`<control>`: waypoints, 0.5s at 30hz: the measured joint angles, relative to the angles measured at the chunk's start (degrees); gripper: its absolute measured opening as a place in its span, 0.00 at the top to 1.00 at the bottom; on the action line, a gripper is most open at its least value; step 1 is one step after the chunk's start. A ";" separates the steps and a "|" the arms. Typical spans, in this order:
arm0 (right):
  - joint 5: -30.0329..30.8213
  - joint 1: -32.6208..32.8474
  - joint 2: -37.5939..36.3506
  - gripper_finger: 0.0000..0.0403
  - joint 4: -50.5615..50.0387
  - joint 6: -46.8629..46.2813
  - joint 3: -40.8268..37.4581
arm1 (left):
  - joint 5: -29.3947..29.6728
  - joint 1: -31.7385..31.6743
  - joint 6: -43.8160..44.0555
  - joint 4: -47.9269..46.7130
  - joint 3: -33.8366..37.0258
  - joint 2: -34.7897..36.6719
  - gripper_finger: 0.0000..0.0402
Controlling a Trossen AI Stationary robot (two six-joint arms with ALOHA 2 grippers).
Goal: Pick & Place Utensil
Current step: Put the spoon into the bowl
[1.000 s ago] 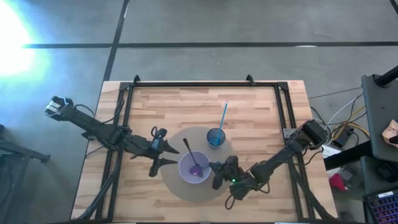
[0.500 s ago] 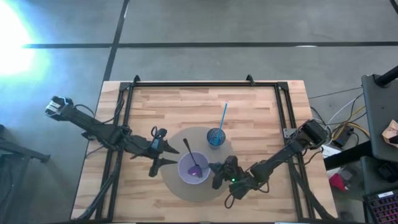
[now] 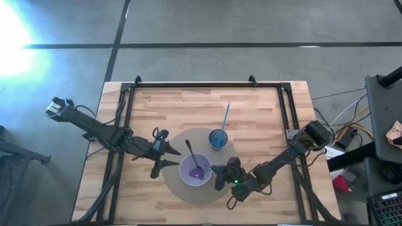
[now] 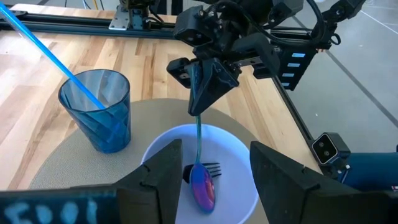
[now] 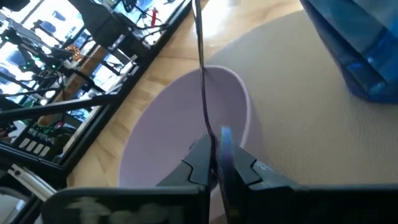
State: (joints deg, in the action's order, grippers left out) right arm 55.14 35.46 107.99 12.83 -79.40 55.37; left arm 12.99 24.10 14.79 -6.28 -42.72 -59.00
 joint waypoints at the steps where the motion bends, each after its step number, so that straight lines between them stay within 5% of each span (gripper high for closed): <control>1: -0.49 0.00 0.00 0.97 -0.57 -0.72 0.01 | 0.00 0.00 0.00 0.02 0.00 0.00 0.55; 15: -1.28 0.02 -0.03 0.97 -3.51 -2.76 0.07 | 0.00 0.00 0.00 0.02 0.00 0.00 0.55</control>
State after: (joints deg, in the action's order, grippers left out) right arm 53.86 35.48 107.96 9.32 -82.15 55.44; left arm 12.99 24.10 14.79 -6.26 -42.72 -59.00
